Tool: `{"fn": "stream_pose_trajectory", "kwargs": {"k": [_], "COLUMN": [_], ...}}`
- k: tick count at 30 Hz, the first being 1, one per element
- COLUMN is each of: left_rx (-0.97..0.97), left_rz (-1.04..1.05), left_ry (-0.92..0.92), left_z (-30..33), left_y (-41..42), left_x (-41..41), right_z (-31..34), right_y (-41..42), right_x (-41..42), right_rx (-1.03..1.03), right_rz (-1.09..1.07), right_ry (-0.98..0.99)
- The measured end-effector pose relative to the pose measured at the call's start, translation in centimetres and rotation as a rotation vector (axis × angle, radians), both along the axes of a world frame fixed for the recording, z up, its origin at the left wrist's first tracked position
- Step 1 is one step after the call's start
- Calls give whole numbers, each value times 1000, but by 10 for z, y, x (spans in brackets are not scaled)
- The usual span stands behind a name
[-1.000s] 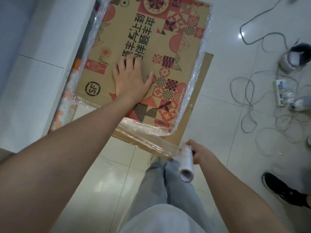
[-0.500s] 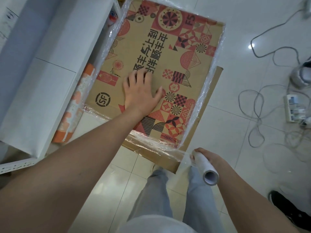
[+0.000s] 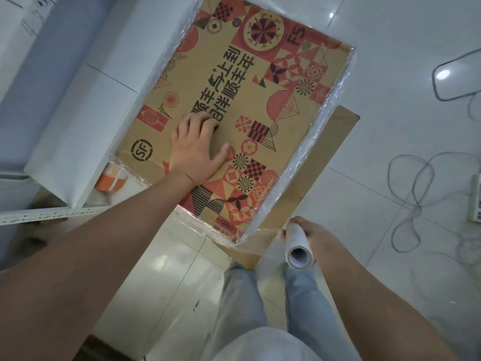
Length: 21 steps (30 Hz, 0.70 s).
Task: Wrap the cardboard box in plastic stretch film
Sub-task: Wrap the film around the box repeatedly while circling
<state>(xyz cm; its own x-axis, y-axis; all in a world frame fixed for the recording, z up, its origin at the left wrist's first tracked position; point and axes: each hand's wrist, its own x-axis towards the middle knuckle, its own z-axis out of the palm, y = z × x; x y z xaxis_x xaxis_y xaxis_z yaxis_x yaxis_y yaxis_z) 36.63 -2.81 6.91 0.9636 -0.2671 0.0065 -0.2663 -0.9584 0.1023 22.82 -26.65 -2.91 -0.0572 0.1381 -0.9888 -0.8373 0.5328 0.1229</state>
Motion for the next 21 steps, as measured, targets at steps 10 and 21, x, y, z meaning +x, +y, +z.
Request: {"fn": "stream_pose_trajectory", "kwargs": {"k": [10, 21], "left_rx": [-34, -23], "left_rz": [19, 4], "left_ry": [-42, -31], "left_z": [-3, -3], "left_y": [0, 1], "left_x": [0, 0], "right_z": [-13, -18], "right_y": [-17, -4], "right_x": [45, 67], "right_rx": [56, 5], "right_rz": [293, 560], "right_ry": [27, -125]}}
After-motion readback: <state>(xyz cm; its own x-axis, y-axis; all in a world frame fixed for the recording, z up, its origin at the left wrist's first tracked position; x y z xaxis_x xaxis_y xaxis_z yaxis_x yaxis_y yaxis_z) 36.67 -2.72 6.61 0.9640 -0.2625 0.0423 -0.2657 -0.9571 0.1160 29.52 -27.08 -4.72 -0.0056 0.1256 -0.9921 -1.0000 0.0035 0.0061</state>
